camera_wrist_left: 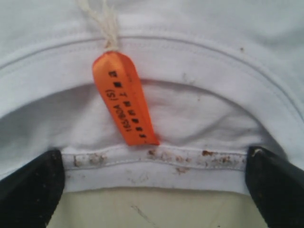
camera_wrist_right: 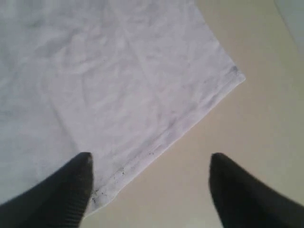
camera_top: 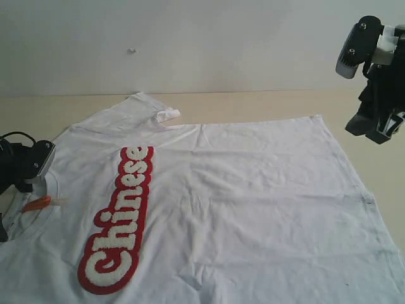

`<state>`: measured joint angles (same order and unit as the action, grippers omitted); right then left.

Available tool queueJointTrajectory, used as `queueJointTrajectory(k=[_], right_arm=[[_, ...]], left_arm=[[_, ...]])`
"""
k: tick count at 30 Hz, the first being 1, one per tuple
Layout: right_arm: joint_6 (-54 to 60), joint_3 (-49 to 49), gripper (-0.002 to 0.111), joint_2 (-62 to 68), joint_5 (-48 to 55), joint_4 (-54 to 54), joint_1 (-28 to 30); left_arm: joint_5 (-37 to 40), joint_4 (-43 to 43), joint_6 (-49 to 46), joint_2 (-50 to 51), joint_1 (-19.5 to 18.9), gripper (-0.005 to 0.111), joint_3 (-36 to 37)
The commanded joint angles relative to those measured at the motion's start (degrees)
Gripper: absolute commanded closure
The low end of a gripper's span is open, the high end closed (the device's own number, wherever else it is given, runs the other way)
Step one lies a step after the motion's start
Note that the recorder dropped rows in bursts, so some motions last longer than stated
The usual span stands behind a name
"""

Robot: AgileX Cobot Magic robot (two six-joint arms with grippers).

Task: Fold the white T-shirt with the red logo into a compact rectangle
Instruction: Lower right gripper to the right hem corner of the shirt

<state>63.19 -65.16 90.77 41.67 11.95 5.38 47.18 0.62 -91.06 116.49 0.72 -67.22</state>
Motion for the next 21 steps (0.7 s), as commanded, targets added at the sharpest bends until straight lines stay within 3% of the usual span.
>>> queueJointTrajectory(k=[1, 12, 17, 21], right_arm=[[-0.5, 0.2, 0.022, -0.8, -2.5, 0.2, -0.1], [-0.3, 0.2, 0.02, -0.9, -3.0, 4.1, -0.1], [6.0, 0.2, 0.003, -0.9, 3.5, -2.9, -0.1], [6.3, 0.1, 0.003, -0.9, 9.1, -9.6, -0.1]], left_arm=[[-1.1, 0.1, -0.2, 2.9, -0.2, 0.002, 1.0], [-1.1, 0.1, -0.2, 2.9, -0.2, 0.002, 1.0], [-1.1, 0.1, -0.2, 2.9, -0.2, 0.002, 1.0], [-1.1, 0.1, -0.2, 2.9, -0.2, 0.002, 1.0]])
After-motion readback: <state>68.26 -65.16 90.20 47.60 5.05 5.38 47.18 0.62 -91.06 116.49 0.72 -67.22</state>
